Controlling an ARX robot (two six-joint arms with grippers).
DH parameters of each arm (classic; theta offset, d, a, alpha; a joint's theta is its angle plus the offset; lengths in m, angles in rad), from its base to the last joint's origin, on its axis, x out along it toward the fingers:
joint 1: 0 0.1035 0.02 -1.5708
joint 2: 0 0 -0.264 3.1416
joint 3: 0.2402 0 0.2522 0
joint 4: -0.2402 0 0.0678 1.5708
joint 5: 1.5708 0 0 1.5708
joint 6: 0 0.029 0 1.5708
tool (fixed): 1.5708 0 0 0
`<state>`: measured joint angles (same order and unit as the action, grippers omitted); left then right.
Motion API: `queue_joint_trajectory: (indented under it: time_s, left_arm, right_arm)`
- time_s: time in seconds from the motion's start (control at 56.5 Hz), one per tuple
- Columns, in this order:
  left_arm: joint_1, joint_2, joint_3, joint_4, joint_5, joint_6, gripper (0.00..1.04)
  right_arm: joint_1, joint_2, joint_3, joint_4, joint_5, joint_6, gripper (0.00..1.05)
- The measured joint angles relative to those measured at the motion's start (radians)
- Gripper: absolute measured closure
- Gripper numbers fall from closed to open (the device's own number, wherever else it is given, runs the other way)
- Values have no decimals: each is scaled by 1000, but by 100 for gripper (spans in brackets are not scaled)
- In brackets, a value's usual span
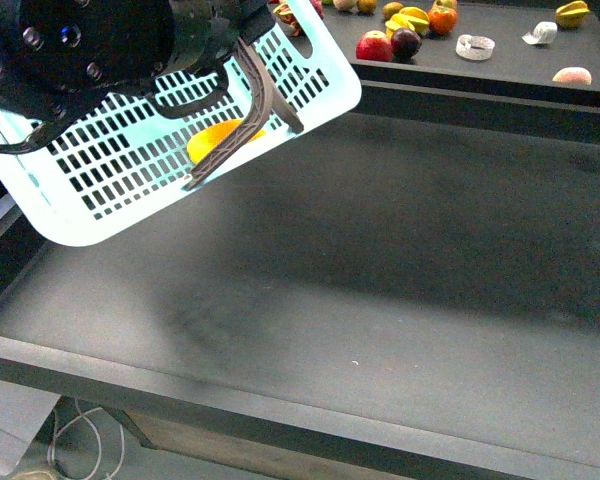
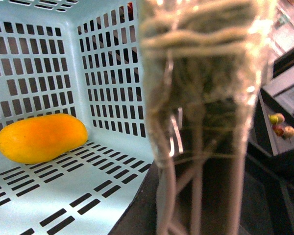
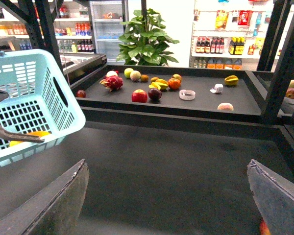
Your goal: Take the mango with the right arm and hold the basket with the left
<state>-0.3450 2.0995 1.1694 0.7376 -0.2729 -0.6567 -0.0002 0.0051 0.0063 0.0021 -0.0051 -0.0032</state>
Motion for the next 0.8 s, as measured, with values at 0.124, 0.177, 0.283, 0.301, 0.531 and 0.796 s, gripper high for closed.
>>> queue_joint_trajectory:
  time_s: [0.124,0.177,0.283,0.301,0.531,0.796]
  left_arm:
    - [23,45,99,-76,-39,-162,100]
    - [35,64,138,-109,-55,-237,100]
    - [62,109,198,-165,-99,-404,100]
    - [66,122,214,-187,-107,-445,100]
    - [85,249,348,-329,-108,-654,100]
    - [108,341,501,-446,-89,-805,100]
  right_arm:
    - [0,0,0,0,0,0,8]
    - [0,0,0,0,0,0,8]
    - [0,0,0,0,0,0,8]
    - [0,0,0,0,0,0,8]
    - [0,0,0,0,0,0,8]
    - [0,0,0,0,0,0,8]
